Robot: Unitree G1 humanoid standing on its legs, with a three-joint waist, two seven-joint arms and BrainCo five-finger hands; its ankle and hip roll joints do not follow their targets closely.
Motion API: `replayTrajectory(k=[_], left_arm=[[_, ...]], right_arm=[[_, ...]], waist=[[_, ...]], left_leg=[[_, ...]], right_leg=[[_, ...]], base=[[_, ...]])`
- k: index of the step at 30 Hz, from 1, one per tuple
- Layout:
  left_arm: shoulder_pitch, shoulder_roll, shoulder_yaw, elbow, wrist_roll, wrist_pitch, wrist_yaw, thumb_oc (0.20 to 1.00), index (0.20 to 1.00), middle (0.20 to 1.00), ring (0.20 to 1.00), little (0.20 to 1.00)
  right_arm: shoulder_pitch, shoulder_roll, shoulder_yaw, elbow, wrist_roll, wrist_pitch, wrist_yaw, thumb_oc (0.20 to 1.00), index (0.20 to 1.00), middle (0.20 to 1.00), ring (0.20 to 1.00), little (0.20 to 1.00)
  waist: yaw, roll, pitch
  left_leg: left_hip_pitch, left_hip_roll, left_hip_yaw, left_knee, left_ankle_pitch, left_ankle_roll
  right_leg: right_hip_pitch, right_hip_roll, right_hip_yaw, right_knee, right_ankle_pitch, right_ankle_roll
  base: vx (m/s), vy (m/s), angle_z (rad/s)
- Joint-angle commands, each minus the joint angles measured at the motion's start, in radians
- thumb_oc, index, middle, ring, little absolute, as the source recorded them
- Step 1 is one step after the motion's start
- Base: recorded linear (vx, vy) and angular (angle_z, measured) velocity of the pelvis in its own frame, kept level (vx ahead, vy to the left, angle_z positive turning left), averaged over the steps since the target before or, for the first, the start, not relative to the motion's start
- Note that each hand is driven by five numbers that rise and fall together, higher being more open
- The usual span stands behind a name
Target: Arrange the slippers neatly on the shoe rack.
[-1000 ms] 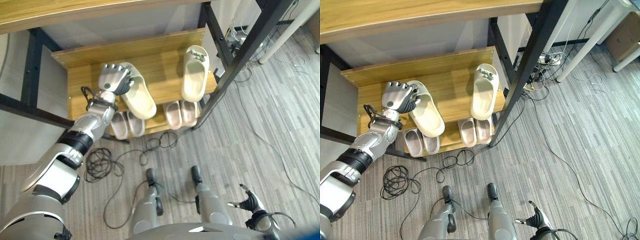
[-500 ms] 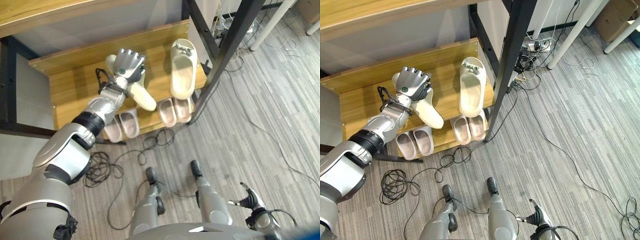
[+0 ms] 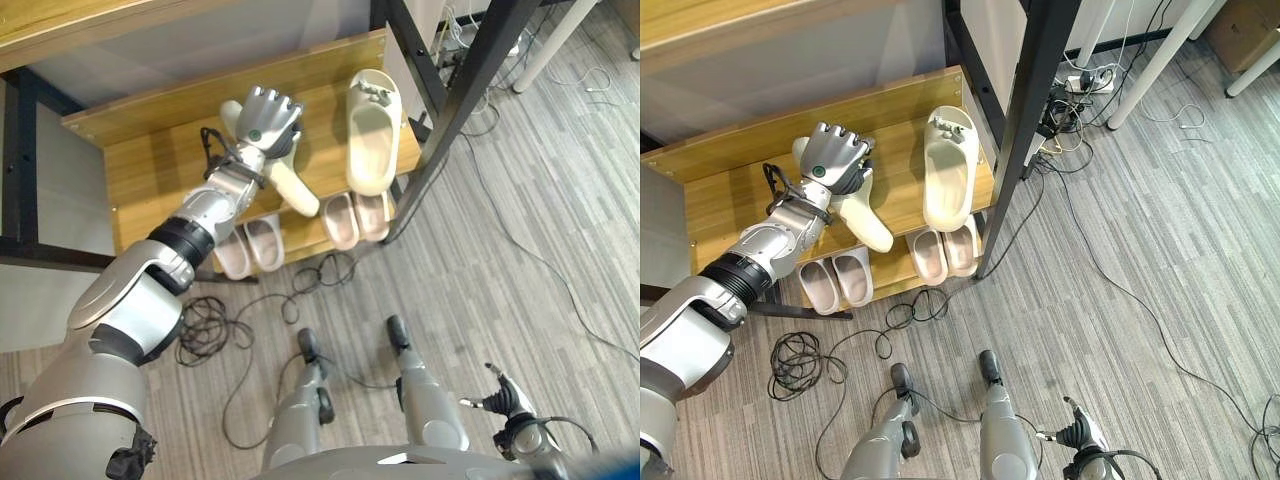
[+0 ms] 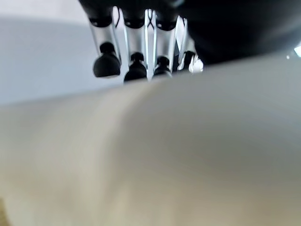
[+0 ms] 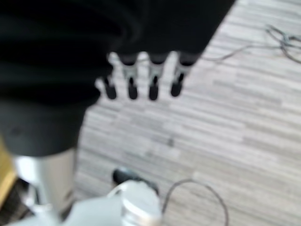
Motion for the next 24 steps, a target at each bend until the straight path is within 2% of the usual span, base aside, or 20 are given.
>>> replayTrajectory(k=[1,24], left_arm=[[-0.106,0.058,-0.015,-0.014,0.055,0.009,0.005,0.2,0.2,0.2,0.2,0.2],[-0.105,0.168,-0.102,0.012,0.2,0.022,-0.035,0.2,0.2,0.2,0.2,0.2]], right_arm=[[-0.031,-0.036,-0.016,-0.033,0.029,-0.01,-0.001,1.0,1.0,1.0,1.0,1.0],[-0.079,-0.052,-0.007,-0.021,-0.01,-0.009,-0.022,1.0,1.0,1.0,1.0,1.0]], waist=[[-0.002,0.005,0.012],[0.028,-0.005,0.016]], left_leg=[[-0.09,-0.034,-0.102,0.189,-0.14,0.003],[-0.115,-0.043,-0.122,0.21,-0.146,0.011]], right_leg=[[-0.04,-0.021,-0.037,0.149,-0.108,0.05],[-0.052,-0.031,-0.054,0.17,-0.112,0.053]], base=[[0.0,-0.001,0.05],[0.0,0.002,0.01]])
